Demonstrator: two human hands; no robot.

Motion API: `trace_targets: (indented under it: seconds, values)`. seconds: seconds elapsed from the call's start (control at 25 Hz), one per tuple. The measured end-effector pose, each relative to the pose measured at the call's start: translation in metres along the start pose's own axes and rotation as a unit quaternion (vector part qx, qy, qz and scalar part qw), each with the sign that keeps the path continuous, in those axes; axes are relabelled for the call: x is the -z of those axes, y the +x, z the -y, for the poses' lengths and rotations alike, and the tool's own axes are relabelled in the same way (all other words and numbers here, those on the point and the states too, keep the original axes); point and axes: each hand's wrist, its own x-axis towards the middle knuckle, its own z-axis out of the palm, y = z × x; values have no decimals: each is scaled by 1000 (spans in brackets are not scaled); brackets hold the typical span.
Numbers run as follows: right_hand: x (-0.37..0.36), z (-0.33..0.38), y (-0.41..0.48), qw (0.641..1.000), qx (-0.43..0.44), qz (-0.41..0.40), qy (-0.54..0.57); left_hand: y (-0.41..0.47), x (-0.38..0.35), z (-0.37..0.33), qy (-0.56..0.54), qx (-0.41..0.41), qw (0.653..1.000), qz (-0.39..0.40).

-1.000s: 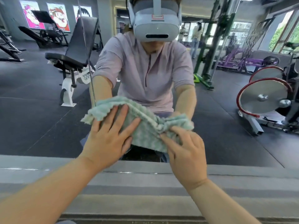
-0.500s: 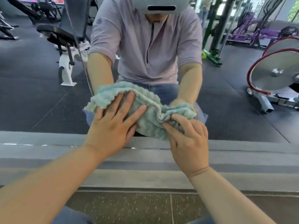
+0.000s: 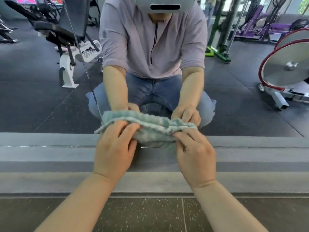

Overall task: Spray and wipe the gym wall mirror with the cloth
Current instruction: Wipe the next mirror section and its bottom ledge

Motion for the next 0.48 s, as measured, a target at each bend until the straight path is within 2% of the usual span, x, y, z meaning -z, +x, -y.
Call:
trace_targets:
  seconds: [0.04, 0.24, 0.4, 0.48]
  values:
    - [-2, 0, -6, 1000, -11, 2, 6, -12, -2, 0, -3, 11, 1000, 10]
    - [6, 21, 22, 994, -39, -90, 51, 1, 0, -13, -58, 32, 997, -39]
    - [-8, 12, -9, 998, -46, -1, 32, -17, -6, 2, 13, 19, 1000, 12]
    - [-15, 7, -23, 998, -50, 16, 34, -23, -7, 5, 32, 22, 999, 26]
